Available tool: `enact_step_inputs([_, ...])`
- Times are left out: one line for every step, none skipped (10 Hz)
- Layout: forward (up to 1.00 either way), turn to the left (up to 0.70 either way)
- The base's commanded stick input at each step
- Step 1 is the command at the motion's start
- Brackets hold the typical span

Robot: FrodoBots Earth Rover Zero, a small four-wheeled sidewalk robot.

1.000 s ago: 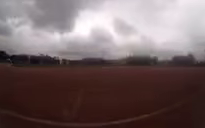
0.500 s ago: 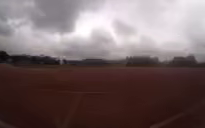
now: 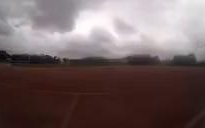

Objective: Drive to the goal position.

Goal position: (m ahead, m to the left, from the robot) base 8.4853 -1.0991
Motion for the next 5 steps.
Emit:
enact_step_inputs([0.5,0.0])
enact_step_inputs([0.5,0.0])
enact_step_inputs([0.5,0.0])
enact_step_inputs([0.5,0.0])
enact_step_inputs([0.5,0.0])
